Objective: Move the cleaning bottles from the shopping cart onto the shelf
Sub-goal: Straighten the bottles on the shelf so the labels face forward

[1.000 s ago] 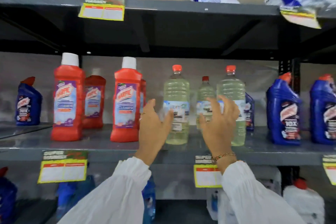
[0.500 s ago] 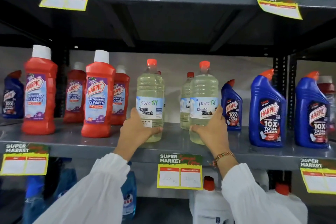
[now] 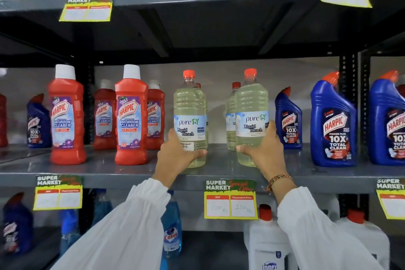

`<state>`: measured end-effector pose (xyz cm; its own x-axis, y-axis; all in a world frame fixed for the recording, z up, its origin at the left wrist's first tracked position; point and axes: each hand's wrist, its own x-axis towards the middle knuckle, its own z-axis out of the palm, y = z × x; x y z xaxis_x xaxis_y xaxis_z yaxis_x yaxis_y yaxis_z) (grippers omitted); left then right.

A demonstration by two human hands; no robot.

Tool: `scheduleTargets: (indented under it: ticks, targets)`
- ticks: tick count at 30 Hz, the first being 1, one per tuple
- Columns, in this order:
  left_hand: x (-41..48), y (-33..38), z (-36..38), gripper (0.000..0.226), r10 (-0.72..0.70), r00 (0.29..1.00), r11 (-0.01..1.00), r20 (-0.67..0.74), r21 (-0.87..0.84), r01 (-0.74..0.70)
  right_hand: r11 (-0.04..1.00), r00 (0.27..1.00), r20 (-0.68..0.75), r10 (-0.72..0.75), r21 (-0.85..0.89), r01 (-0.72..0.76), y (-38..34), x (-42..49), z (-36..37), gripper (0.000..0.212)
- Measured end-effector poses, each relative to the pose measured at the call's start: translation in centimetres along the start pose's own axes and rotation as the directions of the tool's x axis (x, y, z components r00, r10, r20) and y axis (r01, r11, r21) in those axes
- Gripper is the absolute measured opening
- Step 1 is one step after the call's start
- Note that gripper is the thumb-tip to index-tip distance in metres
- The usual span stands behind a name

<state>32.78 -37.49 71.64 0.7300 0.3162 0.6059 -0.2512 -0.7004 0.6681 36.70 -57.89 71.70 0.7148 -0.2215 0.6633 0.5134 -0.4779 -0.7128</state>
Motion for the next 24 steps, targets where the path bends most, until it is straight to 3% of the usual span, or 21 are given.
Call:
scheduleTargets:
  ticks: [3,5,7,9,12,15,17,21,24]
  targets:
    - [0.0,-0.3,0.0,0.092,-0.001,1.0,1.0,0.03,-0.023,0.002,0.999,1.0,-0.006,0.003,0.038,-0.003,-0.2,-0.4,0.0,0.105]
    - [0.0,-0.3,0.1,0.111,-0.012,0.998,0.995,0.061,-0.095,0.018,0.998,0.998,-0.045,-0.037,0.054,0.039,-0.4,-0.9,-0.3,0.105]
    - [-0.2,0.1,0.3,0.121,-0.017,0.999,0.995,-0.046,-0.098,0.013,0.991,0.992,-0.09,-0.083,0.097,0.092,-0.8,-1.6,-1.2,0.095]
    - [-1.4,1.2,0.8,0.106,0.087,0.963,0.996,-0.254,0.014,-0.086,0.98,0.985,-0.107,-0.139,0.13,0.152,-0.9,-2.2,-2.6,0.077]
    - [-4.0,4.7,2.8,0.073,0.288,0.838,0.953,-0.463,0.049,-0.3,0.959,0.963,-0.101,-0.249,0.113,0.26,0.2,-1.9,-5.1,0.053]
    - [-5.3,9.3,6.8,0.061,0.348,0.815,0.914,-0.462,-0.023,-0.404,0.929,0.926,-0.13,-0.355,0.057,0.365,2.2,-0.6,-8.8,0.037]
    - [-5.9,12.8,10.0,0.055,0.327,0.832,0.902,-0.448,-0.113,-0.416,0.878,0.855,-0.21,-0.474,-0.042,0.476,3.9,0.6,-11.7,0.033]
    - [-7.3,18.4,15.9,0.043,0.313,0.863,0.895,-0.396,-0.182,-0.408,0.854,0.752,-0.405,-0.52,-0.216,0.474,8.1,3.4,-17.8,0.043]
    - [-7.9,21.0,20.0,0.062,0.285,0.914,0.927,-0.288,-0.161,-0.339,0.929,0.811,-0.461,-0.361,-0.253,0.27,11.0,5.6,-21.4,0.074]
